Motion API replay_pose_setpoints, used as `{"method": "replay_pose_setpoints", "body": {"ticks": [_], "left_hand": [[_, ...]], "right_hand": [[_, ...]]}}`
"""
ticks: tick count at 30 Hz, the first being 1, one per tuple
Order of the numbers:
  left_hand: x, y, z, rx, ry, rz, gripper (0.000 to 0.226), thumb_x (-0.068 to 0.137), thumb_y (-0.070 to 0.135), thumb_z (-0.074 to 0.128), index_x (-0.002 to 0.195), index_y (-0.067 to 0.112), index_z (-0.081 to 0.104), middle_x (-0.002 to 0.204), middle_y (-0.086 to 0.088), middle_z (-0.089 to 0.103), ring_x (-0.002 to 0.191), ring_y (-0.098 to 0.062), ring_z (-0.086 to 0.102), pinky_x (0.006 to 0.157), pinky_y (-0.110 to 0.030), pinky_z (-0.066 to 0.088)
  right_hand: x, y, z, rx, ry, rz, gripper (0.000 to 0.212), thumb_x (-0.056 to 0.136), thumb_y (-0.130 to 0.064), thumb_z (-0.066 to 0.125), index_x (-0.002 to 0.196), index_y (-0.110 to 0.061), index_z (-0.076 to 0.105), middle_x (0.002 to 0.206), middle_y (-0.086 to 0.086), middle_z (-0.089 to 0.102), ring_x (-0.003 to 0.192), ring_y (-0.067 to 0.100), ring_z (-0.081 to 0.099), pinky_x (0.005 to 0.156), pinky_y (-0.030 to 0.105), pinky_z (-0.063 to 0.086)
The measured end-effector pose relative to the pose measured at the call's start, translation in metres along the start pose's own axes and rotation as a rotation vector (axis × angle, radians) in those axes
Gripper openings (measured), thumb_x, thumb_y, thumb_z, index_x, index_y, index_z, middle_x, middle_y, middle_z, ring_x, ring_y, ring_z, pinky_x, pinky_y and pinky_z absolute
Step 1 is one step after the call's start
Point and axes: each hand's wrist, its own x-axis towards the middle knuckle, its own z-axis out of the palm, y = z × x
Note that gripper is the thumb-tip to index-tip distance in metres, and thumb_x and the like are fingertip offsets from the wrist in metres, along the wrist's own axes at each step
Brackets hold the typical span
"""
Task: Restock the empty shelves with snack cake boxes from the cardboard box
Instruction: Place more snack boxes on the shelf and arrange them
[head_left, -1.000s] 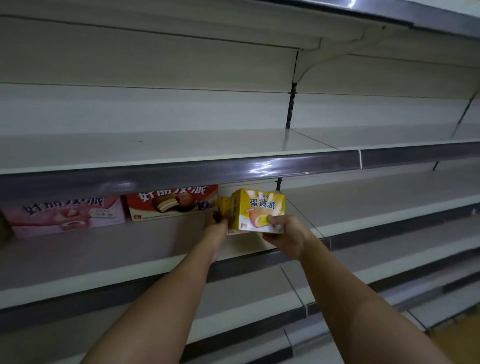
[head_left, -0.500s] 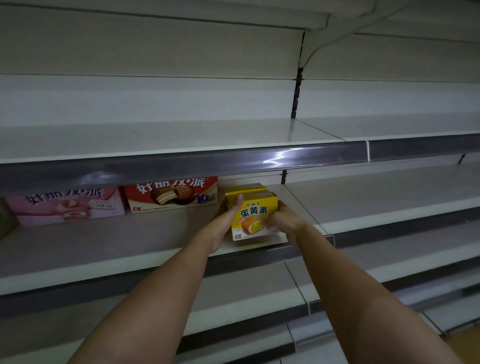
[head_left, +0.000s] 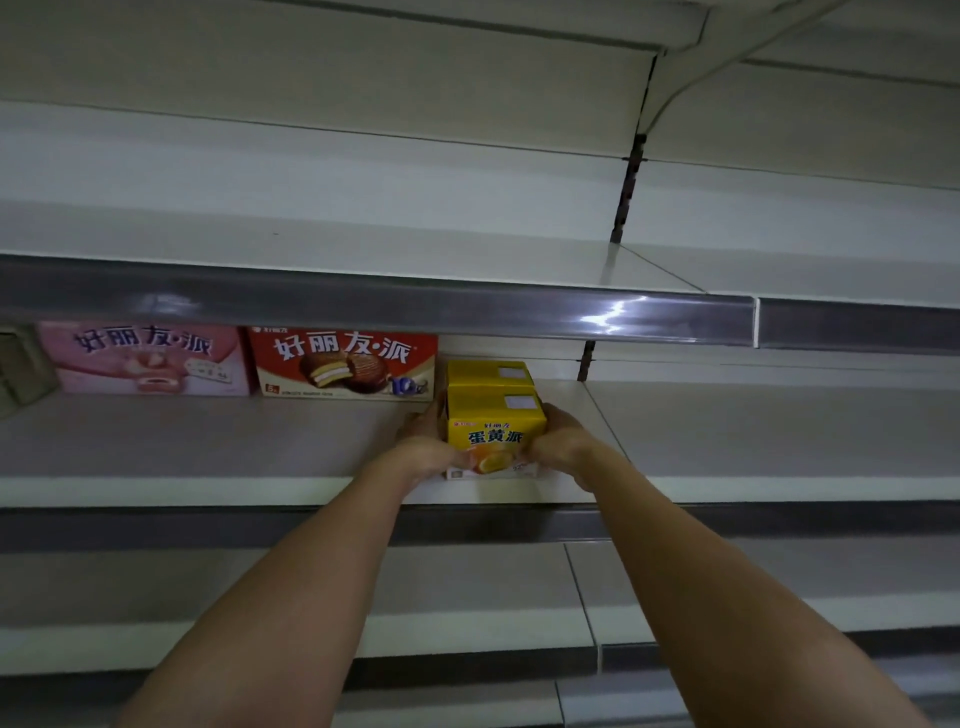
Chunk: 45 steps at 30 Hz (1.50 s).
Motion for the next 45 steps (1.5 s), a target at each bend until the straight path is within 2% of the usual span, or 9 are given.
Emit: {"method": "replay_pose_setpoints", "body": {"ticks": [2, 5, 11, 19, 24, 30, 38, 41, 45], "left_hand": [[0.005, 0.003, -0.001, 0.007, 0.016, 0.014, 0.102, 0.051, 0.012, 0.089, 0.139, 0.029, 0.042, 0.128, -0.002, 0.059, 0.117, -0.023, 0.056, 0.1, -0.046, 0.048], [0.008, 0.011, -0.002, -0.002, 0.017, 0.063, 0.083, 0.067, -0.002, 0.081, 0.138, 0.02, 0.044, 0.128, -0.004, 0.059, 0.118, -0.024, 0.055, 0.102, -0.044, 0.045], [0.03, 0.013, -0.001, 0.057, 0.074, 0.152, 0.063, 0.075, 0.003, 0.077, 0.13, 0.019, 0.051, 0.12, -0.001, 0.061, 0.114, -0.021, 0.056, 0.1, -0.039, 0.045], [0.051, 0.004, 0.005, 0.203, 0.305, 0.195, 0.061, 0.076, 0.023, 0.078, 0.128, 0.015, 0.046, 0.125, -0.012, 0.056, 0.114, -0.033, 0.057, 0.095, -0.05, 0.048], [0.051, 0.01, 0.007, 0.328, 0.421, 0.195, 0.047, 0.083, 0.02, 0.072, 0.123, 0.007, 0.05, 0.124, -0.017, 0.057, 0.111, -0.034, 0.057, 0.09, -0.043, 0.049], [0.054, 0.015, 0.005, 0.247, 0.461, 0.138, 0.024, 0.086, 0.007, 0.058, 0.11, 0.003, 0.058, 0.115, -0.019, 0.063, 0.103, -0.036, 0.06, 0.081, -0.039, 0.048], [0.041, 0.017, 0.004, 0.094, 0.403, 0.028, 0.022, 0.086, 0.004, 0.057, 0.106, -0.001, 0.061, 0.109, -0.02, 0.066, 0.101, -0.035, 0.062, 0.076, -0.032, 0.046], [0.037, 0.02, 0.003, 0.102, 0.348, 0.044, 0.019, 0.085, 0.006, 0.057, 0.1, 0.0, 0.067, 0.106, -0.017, 0.068, 0.096, -0.032, 0.063, 0.07, -0.028, 0.044], [0.03, 0.021, 0.005, 0.068, 0.329, 0.042, 0.017, 0.089, 0.008, 0.055, 0.098, 0.003, 0.069, 0.101, -0.015, 0.067, 0.094, -0.03, 0.06, 0.068, -0.026, 0.036]], "right_hand": [[0.003, 0.001, -0.001, 0.024, -0.01, -0.019, 0.03, 0.084, 0.002, 0.061, 0.109, -0.013, 0.054, 0.086, 0.003, 0.061, 0.067, 0.011, 0.054, 0.054, 0.02, 0.043], [0.013, 0.004, 0.001, 0.085, 0.027, -0.007, 0.025, 0.088, 0.003, 0.054, 0.11, -0.009, 0.053, 0.078, 0.0, 0.057, 0.061, 0.009, 0.052, 0.042, 0.015, 0.037], [0.046, 0.009, 0.008, 0.317, 0.115, 0.058, 0.059, 0.084, 0.008, 0.058, 0.137, -0.01, 0.041, 0.122, 0.017, 0.06, 0.079, 0.019, 0.06, 0.058, 0.025, 0.051], [0.069, 0.009, 0.016, 0.387, 0.202, 0.009, 0.046, 0.08, 0.008, 0.054, 0.126, -0.001, 0.05, 0.106, 0.019, 0.063, 0.074, 0.023, 0.059, 0.068, 0.036, 0.051], [0.067, 0.002, 0.019, 0.458, 0.206, -0.012, 0.035, 0.081, 0.007, 0.05, 0.114, 0.002, 0.057, 0.083, 0.012, 0.061, 0.063, 0.018, 0.053, 0.054, 0.027, 0.043], [0.064, -0.003, 0.021, 0.475, 0.162, -0.002, 0.029, 0.078, 0.001, 0.052, 0.103, -0.005, 0.063, 0.092, 0.015, 0.064, 0.077, 0.025, 0.056, 0.071, 0.035, 0.044], [0.058, -0.003, 0.021, 0.393, 0.196, -0.001, 0.019, 0.081, 0.0, 0.051, 0.094, -0.006, 0.062, 0.081, 0.01, 0.06, 0.07, 0.021, 0.051, 0.063, 0.028, 0.04], [0.058, -0.004, 0.023, 0.287, 0.203, 0.012, 0.024, 0.082, -0.006, 0.057, 0.105, -0.006, 0.065, 0.099, 0.01, 0.067, 0.089, 0.024, 0.061, 0.077, 0.034, 0.051], [0.051, -0.006, 0.022, 0.164, 0.215, 0.024, 0.036, 0.089, -0.021, 0.062, 0.122, -0.006, 0.059, 0.123, 0.013, 0.062, 0.112, 0.028, 0.057, 0.095, 0.035, 0.045]]}}
